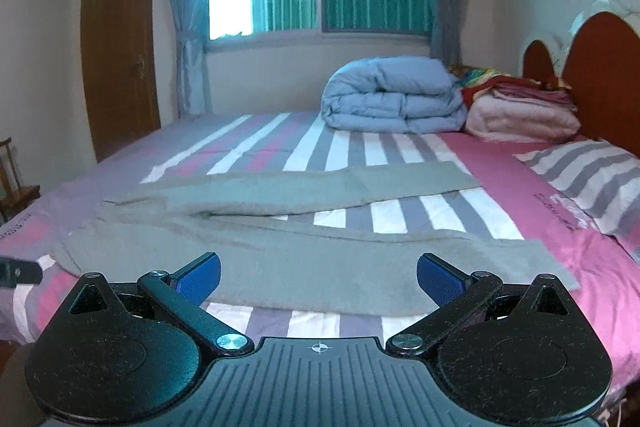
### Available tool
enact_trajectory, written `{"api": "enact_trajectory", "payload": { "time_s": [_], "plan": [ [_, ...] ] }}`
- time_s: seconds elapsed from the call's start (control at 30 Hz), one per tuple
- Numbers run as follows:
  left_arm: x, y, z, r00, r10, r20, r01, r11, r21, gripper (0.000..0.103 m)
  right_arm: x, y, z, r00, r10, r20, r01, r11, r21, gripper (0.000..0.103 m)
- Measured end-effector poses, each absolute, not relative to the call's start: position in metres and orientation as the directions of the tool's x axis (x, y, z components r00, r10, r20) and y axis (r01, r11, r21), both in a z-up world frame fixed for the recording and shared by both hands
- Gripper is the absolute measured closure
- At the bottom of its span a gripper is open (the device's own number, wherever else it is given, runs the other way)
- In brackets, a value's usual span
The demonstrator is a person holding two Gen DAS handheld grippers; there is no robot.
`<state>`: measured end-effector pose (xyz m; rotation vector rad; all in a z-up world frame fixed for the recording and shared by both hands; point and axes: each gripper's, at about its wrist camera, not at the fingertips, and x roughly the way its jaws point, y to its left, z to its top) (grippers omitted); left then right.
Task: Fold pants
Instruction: 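Lower both tools toward the waistband of the grey sweatpants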
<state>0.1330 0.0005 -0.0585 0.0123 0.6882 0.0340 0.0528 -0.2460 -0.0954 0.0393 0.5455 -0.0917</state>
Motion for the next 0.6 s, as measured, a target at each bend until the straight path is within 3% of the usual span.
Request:
{"api": "enact_trajectory", "payload": {
  "time_s": [0.6],
  "plan": [
    [0.311, 0.027, -0.059, 0.733, 0.096, -0.673, 0.015, 0.988, 0.157, 0.006, 0.249, -0.234, -0.101, 0.796, 0.164, -0.582, -0.189, 0.982, 0.018, 0.0]
  ]
}}
